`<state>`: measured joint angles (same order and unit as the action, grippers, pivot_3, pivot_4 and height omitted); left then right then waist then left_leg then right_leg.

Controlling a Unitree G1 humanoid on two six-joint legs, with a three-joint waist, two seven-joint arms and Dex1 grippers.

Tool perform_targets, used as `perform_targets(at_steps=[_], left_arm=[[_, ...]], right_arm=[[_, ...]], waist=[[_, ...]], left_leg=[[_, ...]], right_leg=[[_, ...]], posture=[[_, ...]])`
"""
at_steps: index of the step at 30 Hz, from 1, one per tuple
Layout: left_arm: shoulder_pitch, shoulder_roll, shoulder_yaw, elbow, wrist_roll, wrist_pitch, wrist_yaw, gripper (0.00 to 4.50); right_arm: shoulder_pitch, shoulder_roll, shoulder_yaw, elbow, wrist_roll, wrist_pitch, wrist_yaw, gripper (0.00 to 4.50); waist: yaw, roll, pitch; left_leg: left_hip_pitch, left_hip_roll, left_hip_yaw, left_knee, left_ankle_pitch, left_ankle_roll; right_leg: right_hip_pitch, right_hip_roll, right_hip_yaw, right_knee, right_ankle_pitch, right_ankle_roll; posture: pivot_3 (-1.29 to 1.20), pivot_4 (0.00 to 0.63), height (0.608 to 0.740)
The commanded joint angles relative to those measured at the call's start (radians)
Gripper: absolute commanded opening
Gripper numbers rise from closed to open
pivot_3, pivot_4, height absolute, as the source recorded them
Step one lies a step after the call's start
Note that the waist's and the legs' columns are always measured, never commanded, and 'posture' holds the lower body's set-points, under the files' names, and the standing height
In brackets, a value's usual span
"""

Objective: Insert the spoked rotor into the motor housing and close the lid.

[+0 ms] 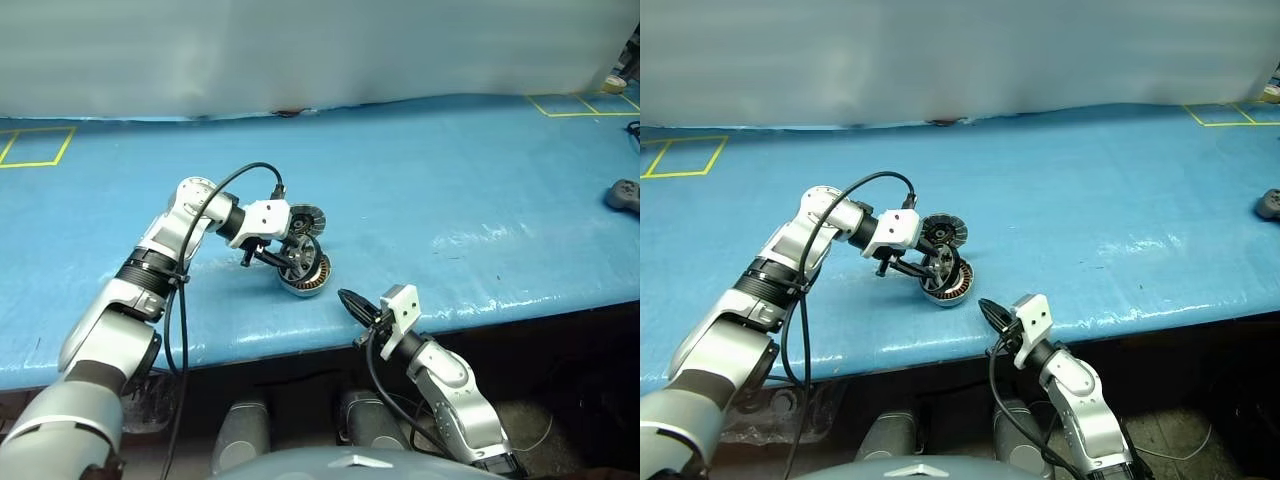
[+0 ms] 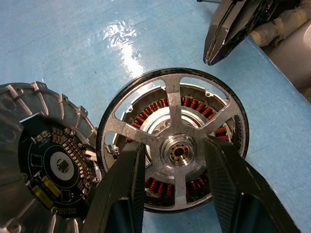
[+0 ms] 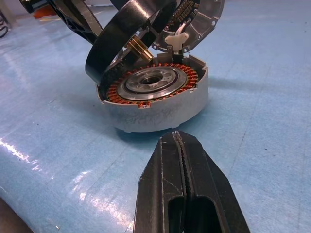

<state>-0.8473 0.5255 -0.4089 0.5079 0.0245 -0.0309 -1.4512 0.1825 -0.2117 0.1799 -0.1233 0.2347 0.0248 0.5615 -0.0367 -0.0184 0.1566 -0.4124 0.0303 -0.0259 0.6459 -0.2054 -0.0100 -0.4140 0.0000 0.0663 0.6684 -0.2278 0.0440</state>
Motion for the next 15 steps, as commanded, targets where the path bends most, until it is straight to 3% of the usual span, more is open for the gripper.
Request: perform_targets(at_steps=[1, 15], left_arm=[[-0.018, -0.014, -0.005, 0.012, 0.008, -0.023, -0.017, 1.53], [-0.039, -0.008, -0.035, 0.042, 0.078, -0.053, -0.045, 1.53]], right_arm=[[-0.012, -0.002, -0.010, -0.011, -0.006, -0.027, -0.002, 0.00], [-0.006, 0.000, -0.004, -0.009, -0.026, -0.023, -0.020, 0.00]], waist=[[0.000, 0.000, 0.000], [0.000, 0.000, 0.000]], left_leg=[[0.000, 0.000, 0.000, 0.000, 0.000, 0.000], [0.000, 0.000, 0.000, 0.000, 0.000, 0.000]], right_leg=[[0.000, 0.000, 0.000, 0.000, 0.000, 0.000], [0.001, 0.000, 0.000, 0.000, 0.000, 0.000]], posture=[[0.00, 0.150, 0.740], [0.00, 0.150, 0.740]])
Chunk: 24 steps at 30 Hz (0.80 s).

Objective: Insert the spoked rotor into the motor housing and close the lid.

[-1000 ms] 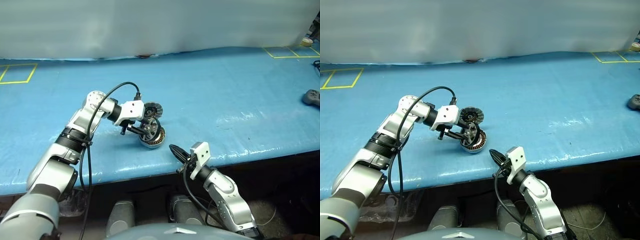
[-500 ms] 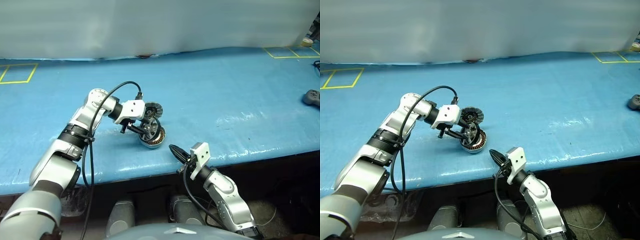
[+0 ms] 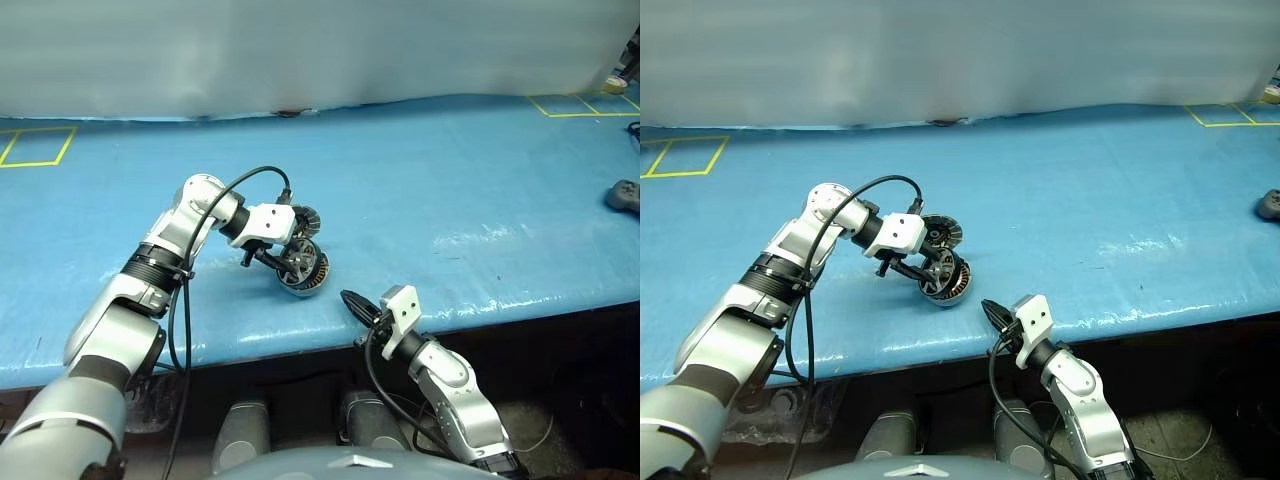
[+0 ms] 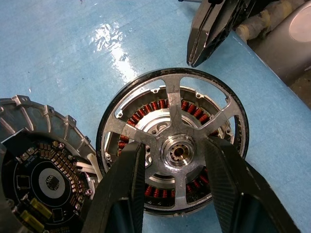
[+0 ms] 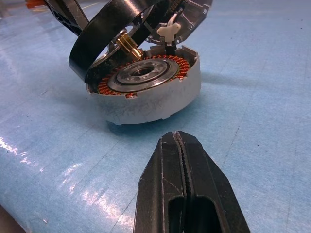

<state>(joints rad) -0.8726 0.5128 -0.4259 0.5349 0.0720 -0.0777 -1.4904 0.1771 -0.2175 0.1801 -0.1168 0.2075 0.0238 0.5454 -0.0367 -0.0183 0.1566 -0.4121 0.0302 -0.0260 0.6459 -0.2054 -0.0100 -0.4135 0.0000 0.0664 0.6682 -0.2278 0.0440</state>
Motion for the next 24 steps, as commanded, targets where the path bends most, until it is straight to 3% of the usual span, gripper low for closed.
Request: perform_targets(at_steps=[1, 24], left_arm=[[-0.016, 0.006, -0.020, 0.017, 0.036, -0.008, -0.006, 1.53], [-0.019, -0.040, 0.025, -0.010, 0.007, 0.058, 0.037, 1.53]], right_arm=[[0.001, 0.006, -0.004, -0.016, 0.001, -0.023, -0.003, 0.00], [0.008, 0.001, -0.003, -0.019, -0.001, -0.017, -0.008, 0.00]], waist=[[0.000, 0.000, 0.000], [0.001, 0.000, 0.000]], left_leg=[[0.000, 0.000, 0.000, 0.000, 0.000, 0.000], [-0.001, 0.000, 0.000, 0.000, 0.000, 0.000]], right_leg=[[0.000, 0.000, 0.000, 0.000, 0.000, 0.000], [0.000, 0.000, 0.000, -0.001, 0.000, 0.000]], posture=[[0.00, 0.150, 0.740], [0.00, 0.150, 0.740]])
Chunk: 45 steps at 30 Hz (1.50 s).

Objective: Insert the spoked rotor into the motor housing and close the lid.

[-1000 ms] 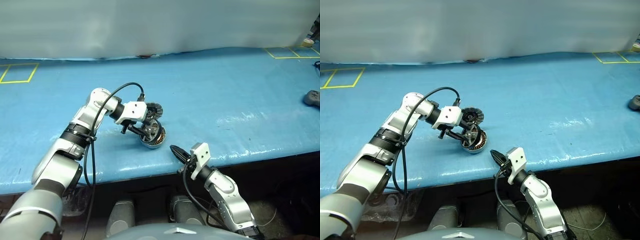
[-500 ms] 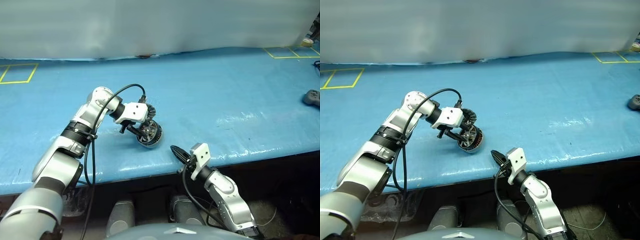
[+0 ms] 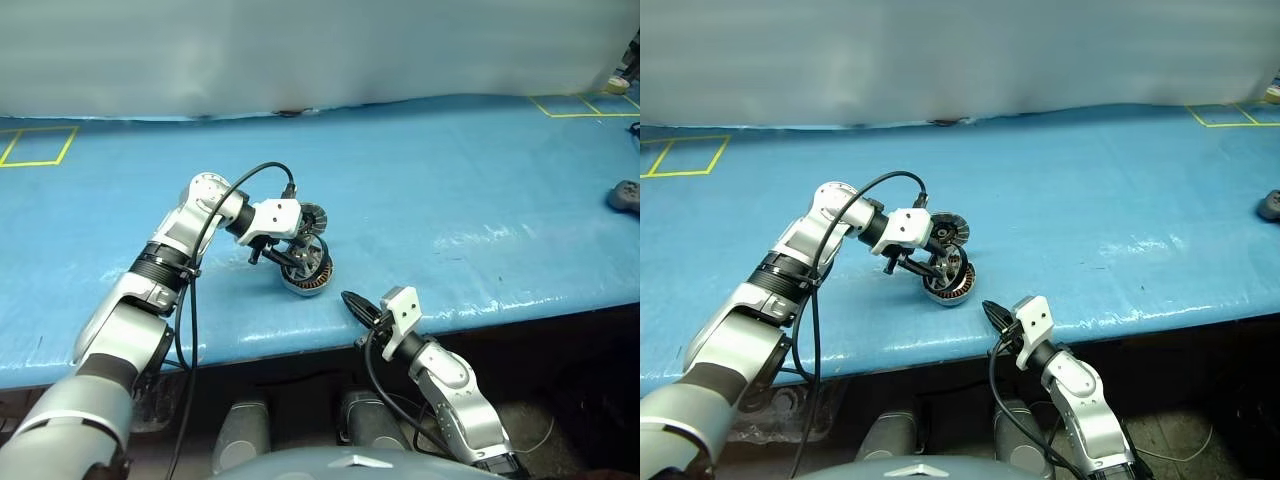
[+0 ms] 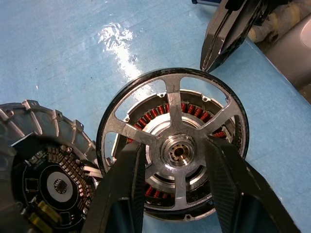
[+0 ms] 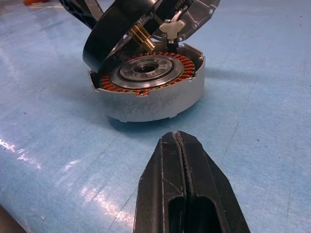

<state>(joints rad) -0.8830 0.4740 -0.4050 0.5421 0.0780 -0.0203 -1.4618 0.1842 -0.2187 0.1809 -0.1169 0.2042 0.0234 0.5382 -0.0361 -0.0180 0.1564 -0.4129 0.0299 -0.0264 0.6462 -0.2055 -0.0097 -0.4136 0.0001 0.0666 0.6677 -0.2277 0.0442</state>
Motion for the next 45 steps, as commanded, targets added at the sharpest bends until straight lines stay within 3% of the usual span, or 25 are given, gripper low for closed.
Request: perform_targets(at_steps=[1, 26, 45], left_arm=[[-0.009, -0.001, 0.003, -0.018, 0.001, 0.002, 0.007, 1.53], [-0.053, 0.001, 0.040, -0.046, -0.050, 0.092, -0.010, 1.53], [-0.042, 0.046, -0.021, -0.042, 0.019, 0.049, -0.045, 1.53]], right_arm=[[0.001, 0.002, -0.004, -0.019, 0.002, -0.016, -0.001, 0.00], [0.006, 0.002, 0.007, -0.016, -0.007, -0.003, -0.002, 0.00], [0.003, 0.005, 0.004, -0.008, -0.015, -0.002, -0.011, 0.00]], waist=[[0.000, 0.000, 0.000], [-0.001, 0.000, 0.000], [-0.001, 0.000, 0.000]], left_leg=[[0.000, 0.000, 0.000, 0.000, 0.000, 0.000], [0.000, 0.000, 0.000, 0.000, 0.000, 0.001], [0.000, 0.000, 0.000, 0.000, 0.000, 0.001]], right_leg=[[0.000, 0.000, 0.000, 0.000, 0.000, 0.000], [0.000, 0.000, 0.000, -0.001, 0.000, 0.000], [0.000, 0.000, 0.000, -0.001, 0.000, 0.000]], posture=[[0.00, 0.150, 0.740], [0.00, 0.150, 0.740], [0.00, 0.150, 0.740]])
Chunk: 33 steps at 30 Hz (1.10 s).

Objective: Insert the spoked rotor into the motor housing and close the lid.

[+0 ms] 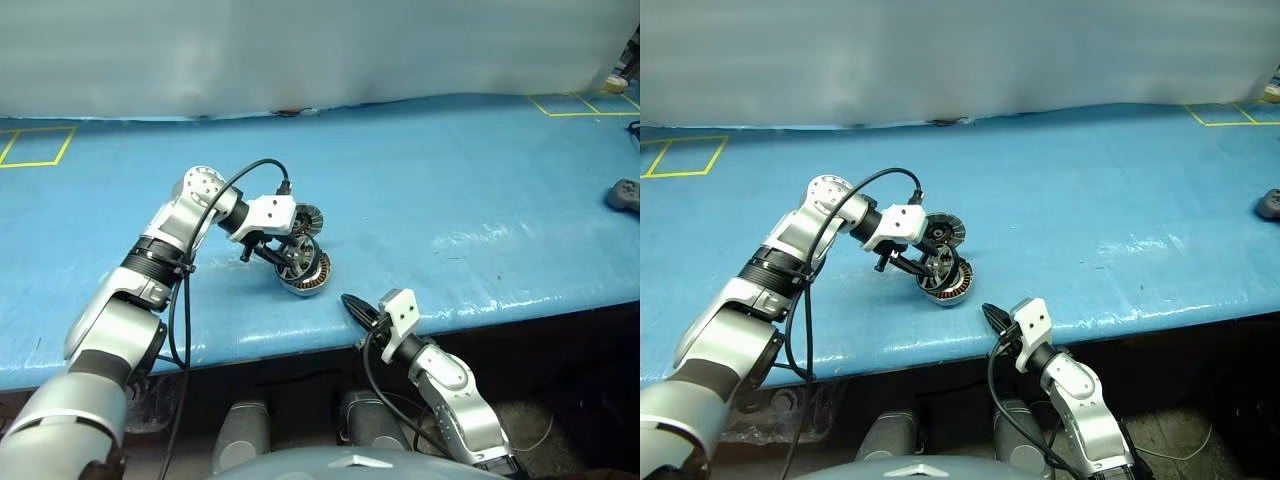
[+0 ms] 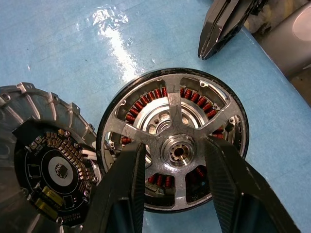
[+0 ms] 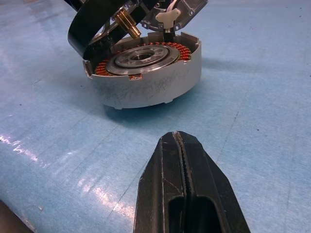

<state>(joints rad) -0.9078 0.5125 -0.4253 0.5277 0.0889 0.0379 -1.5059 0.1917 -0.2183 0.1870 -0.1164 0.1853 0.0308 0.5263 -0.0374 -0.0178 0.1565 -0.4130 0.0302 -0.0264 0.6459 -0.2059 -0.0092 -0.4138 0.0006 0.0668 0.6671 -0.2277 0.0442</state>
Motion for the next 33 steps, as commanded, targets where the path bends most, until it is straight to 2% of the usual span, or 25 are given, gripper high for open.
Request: perform_targets(at_steps=[1, 33], left_arm=[[-0.015, 0.005, 0.000, -0.028, 0.010, -0.016, 0.004, 1.53], [-0.010, -0.018, -0.017, -0.007, 0.024, -0.048, -0.003, 1.53]], right_arm=[[-0.005, 0.004, -0.003, -0.009, 0.004, -0.009, 0.000, 0.00], [-0.001, 0.001, -0.010, -0.022, 0.020, -0.018, 0.006, 0.00]], waist=[[0.000, 0.000, 0.000], [0.001, 0.000, 0.000]], left_leg=[[0.000, 0.000, 0.000, 0.000, 0.000, 0.000], [0.000, 0.000, 0.000, 0.000, 0.000, 0.000]], right_leg=[[0.000, 0.000, 0.000, 0.000, 0.000, 0.000], [0.000, 0.000, 0.000, 0.000, 0.000, 0.000]], posture=[[0.00, 0.150, 0.740], [0.00, 0.150, 0.740]])
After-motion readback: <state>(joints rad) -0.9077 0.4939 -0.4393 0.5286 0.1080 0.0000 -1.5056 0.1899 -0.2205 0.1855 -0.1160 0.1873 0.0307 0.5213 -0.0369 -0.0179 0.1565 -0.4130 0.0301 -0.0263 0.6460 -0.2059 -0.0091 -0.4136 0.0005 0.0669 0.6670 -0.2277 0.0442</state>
